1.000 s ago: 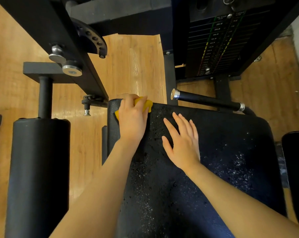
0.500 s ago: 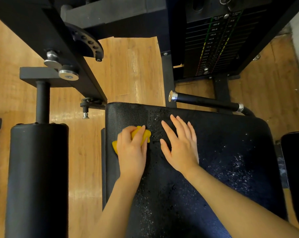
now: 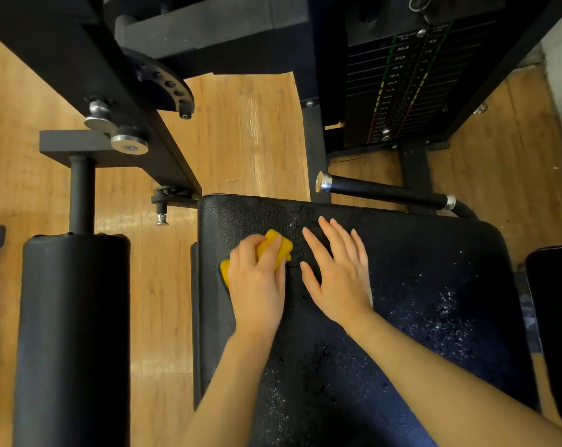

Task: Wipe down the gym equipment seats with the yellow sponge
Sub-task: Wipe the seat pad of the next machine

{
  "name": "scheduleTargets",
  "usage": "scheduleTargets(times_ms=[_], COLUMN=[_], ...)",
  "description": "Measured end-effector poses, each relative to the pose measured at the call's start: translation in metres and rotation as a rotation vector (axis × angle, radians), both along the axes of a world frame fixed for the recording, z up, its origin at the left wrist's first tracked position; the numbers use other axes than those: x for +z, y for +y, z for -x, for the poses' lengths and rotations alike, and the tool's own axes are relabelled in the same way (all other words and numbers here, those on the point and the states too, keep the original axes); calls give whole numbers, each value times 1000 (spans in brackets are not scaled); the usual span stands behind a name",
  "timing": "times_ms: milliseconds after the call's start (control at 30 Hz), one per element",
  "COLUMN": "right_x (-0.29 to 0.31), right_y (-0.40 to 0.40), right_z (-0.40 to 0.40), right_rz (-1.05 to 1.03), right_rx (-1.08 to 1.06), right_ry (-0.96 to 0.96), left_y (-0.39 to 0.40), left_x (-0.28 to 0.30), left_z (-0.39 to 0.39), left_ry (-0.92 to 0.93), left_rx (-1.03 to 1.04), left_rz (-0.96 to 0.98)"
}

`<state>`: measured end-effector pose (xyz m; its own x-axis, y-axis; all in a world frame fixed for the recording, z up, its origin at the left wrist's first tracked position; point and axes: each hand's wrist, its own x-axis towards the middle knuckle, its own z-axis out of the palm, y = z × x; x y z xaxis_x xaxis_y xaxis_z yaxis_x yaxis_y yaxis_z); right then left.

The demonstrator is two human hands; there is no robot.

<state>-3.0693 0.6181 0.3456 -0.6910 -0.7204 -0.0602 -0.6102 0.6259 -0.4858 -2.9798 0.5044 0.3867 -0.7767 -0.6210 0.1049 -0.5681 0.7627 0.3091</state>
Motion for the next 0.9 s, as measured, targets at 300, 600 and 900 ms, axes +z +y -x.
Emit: scheduleTargets(times_ms=[300, 600, 900], right_x=[0, -6, -5], right_y=[7, 21, 21], right_z=[3, 5, 5], right_rz=[52, -69, -82], right_rx=[-85, -123, -114], right_ry=[-45, 8, -10], left_y=[19, -22, 26], left_x=[0, -9, -3], left_z=[-18, 73, -14], left_ry=[28, 60, 23], left_rx=[2, -58, -54], left_rz=[-54, -10, -31])
